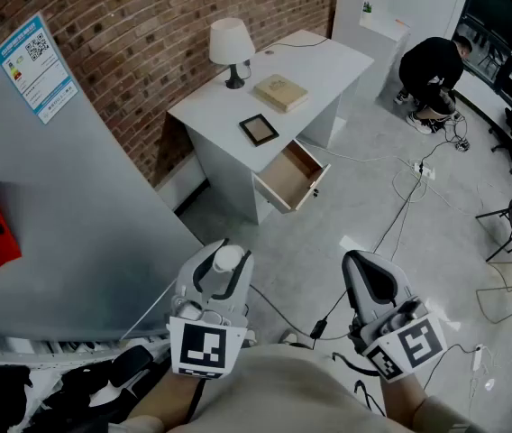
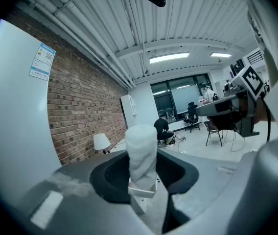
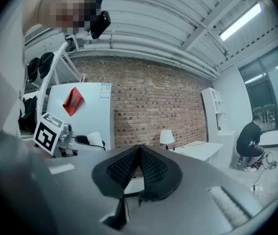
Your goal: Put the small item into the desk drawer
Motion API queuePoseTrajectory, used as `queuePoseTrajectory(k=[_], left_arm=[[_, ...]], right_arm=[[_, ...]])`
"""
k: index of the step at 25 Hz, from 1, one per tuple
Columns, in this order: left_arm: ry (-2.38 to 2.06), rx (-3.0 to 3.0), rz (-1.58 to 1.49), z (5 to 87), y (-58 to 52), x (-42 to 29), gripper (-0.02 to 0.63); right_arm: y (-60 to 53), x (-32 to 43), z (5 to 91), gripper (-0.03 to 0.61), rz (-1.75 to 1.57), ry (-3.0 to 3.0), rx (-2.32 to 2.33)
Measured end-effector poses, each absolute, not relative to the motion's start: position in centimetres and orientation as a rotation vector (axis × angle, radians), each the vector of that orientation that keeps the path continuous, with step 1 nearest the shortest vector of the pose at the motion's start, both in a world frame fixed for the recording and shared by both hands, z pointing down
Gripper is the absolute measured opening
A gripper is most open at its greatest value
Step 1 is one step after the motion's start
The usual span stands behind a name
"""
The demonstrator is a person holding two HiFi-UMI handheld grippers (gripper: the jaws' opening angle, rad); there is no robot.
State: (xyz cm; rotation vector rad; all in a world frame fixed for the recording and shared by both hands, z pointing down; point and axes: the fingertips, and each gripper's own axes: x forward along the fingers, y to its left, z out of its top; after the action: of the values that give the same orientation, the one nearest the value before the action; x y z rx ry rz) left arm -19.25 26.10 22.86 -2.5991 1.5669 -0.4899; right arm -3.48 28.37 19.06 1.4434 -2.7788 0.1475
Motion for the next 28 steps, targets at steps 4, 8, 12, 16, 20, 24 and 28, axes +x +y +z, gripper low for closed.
queuePoseTrajectory(k=[4, 8, 12, 16, 20, 24, 28], left_arm=[[1.555, -2.603, -0.485, 22.6, 26.2, -18.7, 0.147], [1.503, -2.575, -0.531, 22.7, 26.0, -18.0, 0.147], [1.5, -2.568, -0.545, 22.9, 25.9, -17.4, 0.147], [1.529, -2.577, -0.531, 22.9, 25.7, -16.4, 0.147], [1.511, -2.555, -0.549, 22.9, 25.8, -15.0, 0.147], [1.501, -2.58, -0.529, 23.1, 26.0, -13.0, 0.147], [1.494, -2.602, -0.511, 23.2, 25.5, -11.9, 0.147]], right_arm=[[28.5, -2.8, 18.8, 0.003, 0.139, -2.773, 1.459], [28.1, -2.0, 19.1, 0.003, 0.157, -2.763, 1.465], [28.0, -1.1, 19.4, 0.003, 0.169, -2.764, 1.471], [27.9, 0.1, 20.1, 0.004, 0.187, -2.758, 1.462], [28.4, 1.4, 20.9, 0.003, 0.207, -2.758, 1.442], [28.8, 2.7, 21.1, 0.003, 0.204, -2.75, 1.438], [28.2, 3.3, 21.4, 0.003, 0.208, -2.741, 1.455]])
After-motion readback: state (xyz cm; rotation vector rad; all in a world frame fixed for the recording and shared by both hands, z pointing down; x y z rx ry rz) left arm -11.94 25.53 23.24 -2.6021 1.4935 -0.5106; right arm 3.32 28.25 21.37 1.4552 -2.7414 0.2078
